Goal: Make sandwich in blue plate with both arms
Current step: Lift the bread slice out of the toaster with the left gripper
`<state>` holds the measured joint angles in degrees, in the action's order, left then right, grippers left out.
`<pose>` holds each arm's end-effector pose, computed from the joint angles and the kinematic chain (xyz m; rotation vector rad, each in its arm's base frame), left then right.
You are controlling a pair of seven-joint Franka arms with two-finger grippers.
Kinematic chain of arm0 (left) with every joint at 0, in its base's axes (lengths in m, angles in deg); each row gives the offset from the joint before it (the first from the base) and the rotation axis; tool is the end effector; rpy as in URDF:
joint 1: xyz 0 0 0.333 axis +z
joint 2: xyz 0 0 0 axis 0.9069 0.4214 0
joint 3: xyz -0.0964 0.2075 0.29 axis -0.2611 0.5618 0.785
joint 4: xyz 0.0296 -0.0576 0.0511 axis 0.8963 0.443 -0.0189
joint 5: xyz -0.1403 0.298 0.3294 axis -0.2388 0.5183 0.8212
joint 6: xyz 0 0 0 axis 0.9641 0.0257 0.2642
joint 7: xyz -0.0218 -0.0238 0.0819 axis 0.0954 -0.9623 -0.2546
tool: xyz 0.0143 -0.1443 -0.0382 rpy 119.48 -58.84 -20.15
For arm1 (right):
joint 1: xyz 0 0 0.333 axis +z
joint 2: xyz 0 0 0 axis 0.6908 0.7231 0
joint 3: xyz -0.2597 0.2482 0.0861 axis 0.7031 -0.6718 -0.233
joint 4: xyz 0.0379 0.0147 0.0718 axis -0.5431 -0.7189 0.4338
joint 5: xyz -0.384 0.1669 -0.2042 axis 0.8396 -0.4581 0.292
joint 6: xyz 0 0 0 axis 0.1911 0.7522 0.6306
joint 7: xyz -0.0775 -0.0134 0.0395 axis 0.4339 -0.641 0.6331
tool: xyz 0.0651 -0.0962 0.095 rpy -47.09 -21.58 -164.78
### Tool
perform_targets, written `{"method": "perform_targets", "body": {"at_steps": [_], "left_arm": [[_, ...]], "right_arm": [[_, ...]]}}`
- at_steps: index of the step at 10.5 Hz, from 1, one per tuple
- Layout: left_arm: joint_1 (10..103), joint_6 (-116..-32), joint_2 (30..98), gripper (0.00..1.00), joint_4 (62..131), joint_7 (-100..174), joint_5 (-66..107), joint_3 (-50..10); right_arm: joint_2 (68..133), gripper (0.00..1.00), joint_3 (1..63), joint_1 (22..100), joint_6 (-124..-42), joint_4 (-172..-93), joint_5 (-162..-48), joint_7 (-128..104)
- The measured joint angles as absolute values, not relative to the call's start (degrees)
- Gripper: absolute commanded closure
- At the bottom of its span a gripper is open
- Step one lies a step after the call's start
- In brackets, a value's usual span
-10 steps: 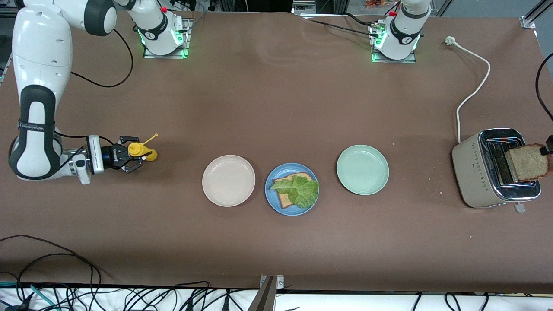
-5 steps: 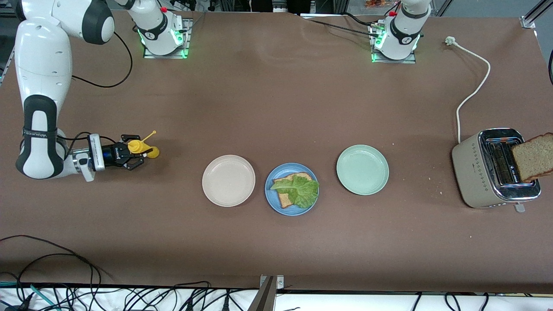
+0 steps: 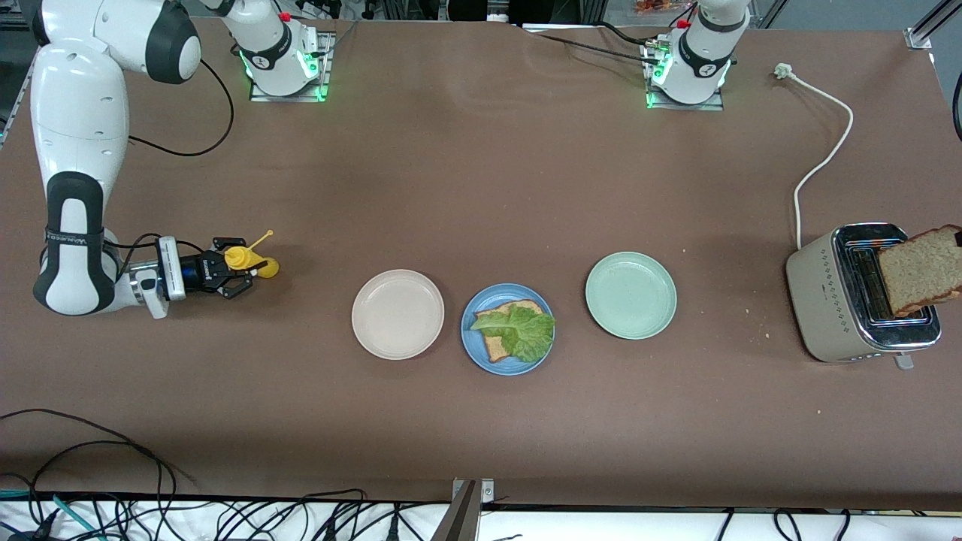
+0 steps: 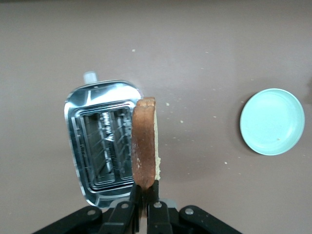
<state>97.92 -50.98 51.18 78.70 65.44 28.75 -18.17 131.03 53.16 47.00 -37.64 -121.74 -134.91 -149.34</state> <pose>0.6758 0.2182 0.5707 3.0641 -0.1329 0.0249 0.6712 -0.0777 0.0932 -1.2872 -1.4524 -0.6993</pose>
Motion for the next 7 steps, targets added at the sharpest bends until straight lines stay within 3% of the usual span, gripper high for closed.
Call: {"method": "perform_targets", "body": {"at_steps": [7], "left_arm": [[97.56,-48.42,50.97,1.0,78.78,52.61,28.71,-29.61]], "right_arm": [[131.87,1.0,52.77,46.94,-39.13,-120.02,-134.92,-152.71]]}}
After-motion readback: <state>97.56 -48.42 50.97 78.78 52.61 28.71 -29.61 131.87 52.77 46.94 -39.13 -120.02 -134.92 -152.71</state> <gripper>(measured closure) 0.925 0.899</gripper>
